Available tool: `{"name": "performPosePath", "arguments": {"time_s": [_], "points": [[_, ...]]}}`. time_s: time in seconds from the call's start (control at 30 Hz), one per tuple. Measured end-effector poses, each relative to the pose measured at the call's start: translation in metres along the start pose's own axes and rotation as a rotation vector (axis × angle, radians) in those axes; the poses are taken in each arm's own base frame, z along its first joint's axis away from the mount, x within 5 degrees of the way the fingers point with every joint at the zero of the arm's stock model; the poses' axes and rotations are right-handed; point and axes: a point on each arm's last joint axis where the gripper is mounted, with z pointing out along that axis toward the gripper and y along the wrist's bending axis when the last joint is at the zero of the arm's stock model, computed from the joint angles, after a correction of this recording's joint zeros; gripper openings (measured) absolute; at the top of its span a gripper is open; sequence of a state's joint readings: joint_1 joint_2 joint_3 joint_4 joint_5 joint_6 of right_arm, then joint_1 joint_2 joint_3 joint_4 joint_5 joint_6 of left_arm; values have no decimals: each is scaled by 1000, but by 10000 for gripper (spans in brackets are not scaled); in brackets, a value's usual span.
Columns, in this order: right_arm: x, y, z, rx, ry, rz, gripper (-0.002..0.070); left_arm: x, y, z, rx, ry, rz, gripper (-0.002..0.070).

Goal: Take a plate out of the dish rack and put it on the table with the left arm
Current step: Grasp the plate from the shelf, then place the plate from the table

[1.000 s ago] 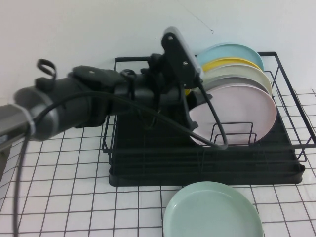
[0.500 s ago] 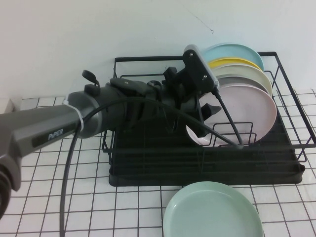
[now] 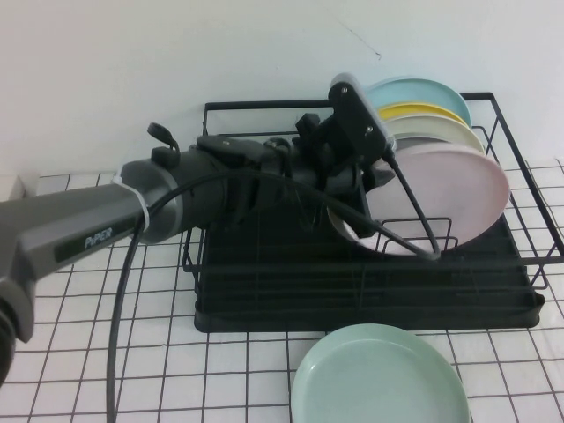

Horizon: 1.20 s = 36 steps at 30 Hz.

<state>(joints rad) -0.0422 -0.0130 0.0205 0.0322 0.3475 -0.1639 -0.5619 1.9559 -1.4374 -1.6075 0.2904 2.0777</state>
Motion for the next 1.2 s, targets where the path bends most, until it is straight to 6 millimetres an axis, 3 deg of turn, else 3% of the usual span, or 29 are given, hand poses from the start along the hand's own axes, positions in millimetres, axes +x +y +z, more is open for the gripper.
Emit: {"name": "performPosePath", "arguments": {"time_s": [0.2,0.3,0.53,0.63,0.73,0.9,1.2], "points": [[0,0,0,0,0,0,-3,-48,8,-28,-33,-126,43,88],[0,0,0,0,0,0,-3,-75,17,-52,-110,-178,64,88],[0,0,0,0,0,0,-3,-130,33,-129,-293,-326,-141,88],[0,0,0,0,0,0,-3,-150,29,-163,-253,-420,-256,88],[0,0,0,0,0,0,-3,-166,14,-192,-71,-467,-309,88],[0,0,0,0,0,0,-3,-160,-5,-212,186,-305,-428,88],[0,0,0,0,0,0,-3,-108,-31,-203,332,251,-550,88]]}}
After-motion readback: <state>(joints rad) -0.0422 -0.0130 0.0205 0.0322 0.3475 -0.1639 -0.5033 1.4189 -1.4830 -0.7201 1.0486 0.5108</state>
